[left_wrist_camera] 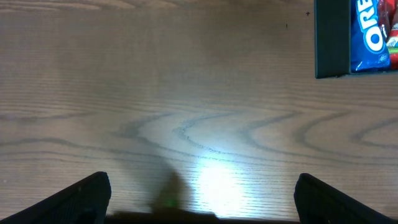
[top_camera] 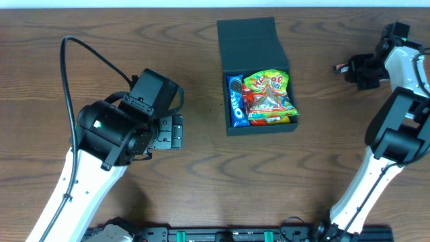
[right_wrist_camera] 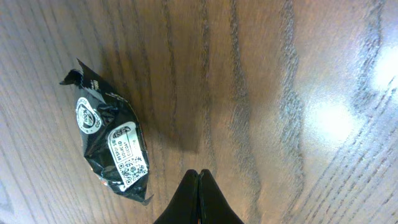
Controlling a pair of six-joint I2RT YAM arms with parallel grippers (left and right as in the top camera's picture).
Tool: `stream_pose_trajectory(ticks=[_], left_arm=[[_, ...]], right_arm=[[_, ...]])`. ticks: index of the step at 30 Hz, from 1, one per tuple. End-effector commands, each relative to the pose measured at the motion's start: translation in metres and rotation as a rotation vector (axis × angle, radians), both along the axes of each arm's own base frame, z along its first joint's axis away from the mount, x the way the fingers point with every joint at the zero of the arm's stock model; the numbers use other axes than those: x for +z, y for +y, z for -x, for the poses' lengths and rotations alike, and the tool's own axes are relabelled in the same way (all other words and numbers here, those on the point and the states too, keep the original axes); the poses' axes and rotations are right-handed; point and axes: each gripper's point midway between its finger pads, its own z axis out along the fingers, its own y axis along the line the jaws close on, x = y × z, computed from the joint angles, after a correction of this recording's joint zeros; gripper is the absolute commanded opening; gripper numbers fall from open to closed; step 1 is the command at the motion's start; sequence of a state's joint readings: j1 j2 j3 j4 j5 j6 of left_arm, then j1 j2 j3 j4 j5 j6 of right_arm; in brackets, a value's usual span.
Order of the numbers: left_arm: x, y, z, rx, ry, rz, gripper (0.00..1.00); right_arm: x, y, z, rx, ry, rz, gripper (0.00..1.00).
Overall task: Pack container
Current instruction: 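Lower the right gripper over the black candy bar and align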
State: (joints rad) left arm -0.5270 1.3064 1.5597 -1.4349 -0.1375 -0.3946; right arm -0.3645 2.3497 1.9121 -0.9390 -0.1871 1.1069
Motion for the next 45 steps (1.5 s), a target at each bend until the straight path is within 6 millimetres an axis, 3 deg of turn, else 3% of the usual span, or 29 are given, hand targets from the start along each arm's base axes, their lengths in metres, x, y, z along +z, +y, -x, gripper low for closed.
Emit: stream_pose_trajectory(ticks=[1,4,5,10,16,23,31,38,45], left_arm=[[0.0,0.001,0.0,-0.002,0.001,-0.002,0.95],[0.0,0.0,-0.001,-0.002,-0.004,0.001,0.95],[0.0,0.0,-0.001,-0.002,-0.006,0.001,0.95],[0.001,-0.001,-0.003,-0.002,-0.013,0.006,0.95],[0.002,-0.002,-0.006,-0.002,-0.025,0.013,0.95],[0.003,-0.003,-0.007,-0.002,-0.03,0.016,0.95],[0.003,-0.005,-0.008,-0.007,-0.031,0.023,0.95],[0.002,-0.008,-0.006,-0.03,-0.02,0.037,0.95],[0.002,-0.009,-0.006,-0.032,-0.018,0.04,0.95]], right_arm=[[0.001,-0.003,-0.005,0.003,-0.013,0.008,0.05],[0.004,0.003,-0.014,0.042,-0.058,-0.011,0.86],[0.006,0.006,-0.019,0.067,-0.085,-0.019,0.99],[0.025,0.016,-0.064,0.305,-0.317,0.035,0.99],[0.03,0.014,-0.072,0.284,-0.351,0.047,0.99],[0.025,0.002,-0.064,0.157,-0.289,0.043,0.99],[0.019,-0.005,-0.054,0.118,-0.236,0.058,0.99],[0.009,-0.01,-0.03,0.063,-0.124,0.062,0.99],[-0.001,-0.01,-0.025,0.06,-0.096,0.044,0.99]])
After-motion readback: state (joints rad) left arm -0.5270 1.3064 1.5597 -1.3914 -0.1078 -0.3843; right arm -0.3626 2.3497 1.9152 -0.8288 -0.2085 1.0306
